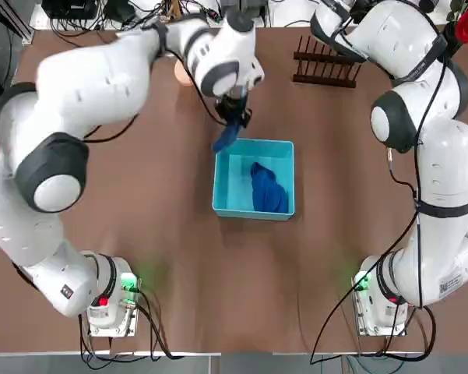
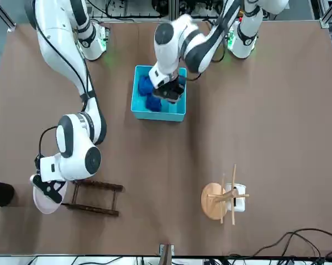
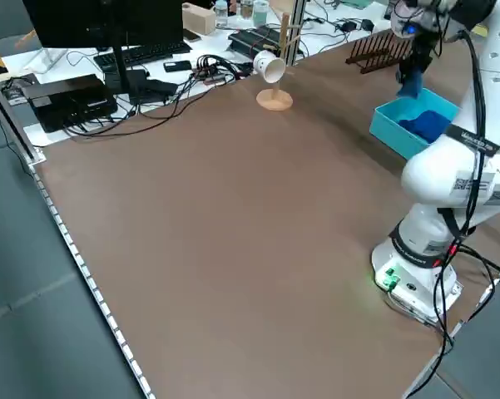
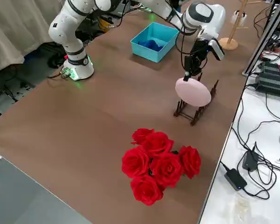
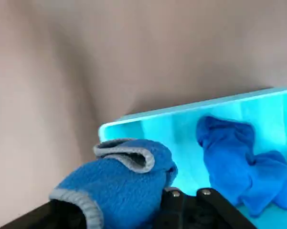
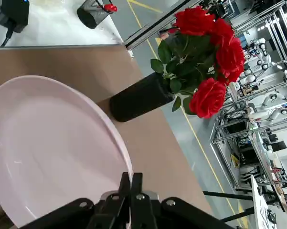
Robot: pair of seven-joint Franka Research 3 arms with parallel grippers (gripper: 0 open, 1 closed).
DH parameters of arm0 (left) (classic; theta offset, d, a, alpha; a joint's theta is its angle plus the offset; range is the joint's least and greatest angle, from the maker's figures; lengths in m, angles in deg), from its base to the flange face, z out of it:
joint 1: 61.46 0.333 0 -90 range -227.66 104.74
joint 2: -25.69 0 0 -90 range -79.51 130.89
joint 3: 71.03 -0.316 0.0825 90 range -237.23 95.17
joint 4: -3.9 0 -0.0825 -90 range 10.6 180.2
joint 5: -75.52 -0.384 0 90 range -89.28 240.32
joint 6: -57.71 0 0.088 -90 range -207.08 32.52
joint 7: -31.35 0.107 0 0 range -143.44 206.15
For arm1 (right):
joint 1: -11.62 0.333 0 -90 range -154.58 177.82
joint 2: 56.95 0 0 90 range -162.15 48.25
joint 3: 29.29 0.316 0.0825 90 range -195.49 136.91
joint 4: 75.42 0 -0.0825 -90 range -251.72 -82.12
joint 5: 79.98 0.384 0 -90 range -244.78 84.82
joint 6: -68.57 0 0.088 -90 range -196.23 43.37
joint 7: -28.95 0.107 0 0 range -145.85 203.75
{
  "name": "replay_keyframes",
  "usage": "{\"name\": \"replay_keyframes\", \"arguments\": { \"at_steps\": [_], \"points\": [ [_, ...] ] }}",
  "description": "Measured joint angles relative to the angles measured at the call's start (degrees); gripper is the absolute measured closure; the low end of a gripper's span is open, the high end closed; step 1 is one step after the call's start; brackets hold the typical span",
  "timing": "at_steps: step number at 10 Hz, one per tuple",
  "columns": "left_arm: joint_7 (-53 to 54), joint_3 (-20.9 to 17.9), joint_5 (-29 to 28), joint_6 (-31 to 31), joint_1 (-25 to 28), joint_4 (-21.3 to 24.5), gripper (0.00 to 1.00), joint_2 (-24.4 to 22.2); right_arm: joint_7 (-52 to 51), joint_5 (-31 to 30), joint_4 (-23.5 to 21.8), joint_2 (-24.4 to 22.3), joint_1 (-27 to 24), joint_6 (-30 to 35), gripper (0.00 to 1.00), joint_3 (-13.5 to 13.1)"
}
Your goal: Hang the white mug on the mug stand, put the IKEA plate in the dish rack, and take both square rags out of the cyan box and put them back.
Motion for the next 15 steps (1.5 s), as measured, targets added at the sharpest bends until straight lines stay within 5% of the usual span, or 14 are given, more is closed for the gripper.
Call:
{"name": "replay_keyframes", "arguments": {
  "at_steps": [3, 7, 10, 11, 13, 15],
  "points": [
    [13.2, -8.1, 0.9, 8.5, 0.6, -1.3, 0.83, -5.5, 1.1, 0.0, 0.0, 1.1, 0.0, 0.0, 0.98, 0.0],
    [35.7, -25.1, 8.3, 9.1, 1.2, -1.2, 0.83, -6.1, 1.6, 0.0, 0.1, 1.9, 0.0, -0.1, 0.97, 0.1],
    [45.9, -31.3, 8.9, 9.2, 3.1, 0.7, 0.83, -4.6, 1.7, 0.0, 0.2, 2.0, 0.0, -0.1, 0.93, 0.1],
    [49.5, -33.1, 10.3, 9.2, 3.5, 0.9, 0.83, -3.2, 1.7, 0.0, 0.2, 2.1, 0.0, -0.1, 0.77, 0.1],
    [56.3, -37.1, 14.7, 8.8, 4.3, 0.8, 0.83, -0.4, 1.7, 0.0, 0.3, 2.1, 0.0, -0.1, 0.66, 0.0],
    [59.0, -38.9, 15.2, 8.2, 4.6, 0.3, 0.83, 0.7, 1.7, 0.0, 0.3, 2.3, 0.0, -0.2, 0.33, 0.0]
  ]
}}
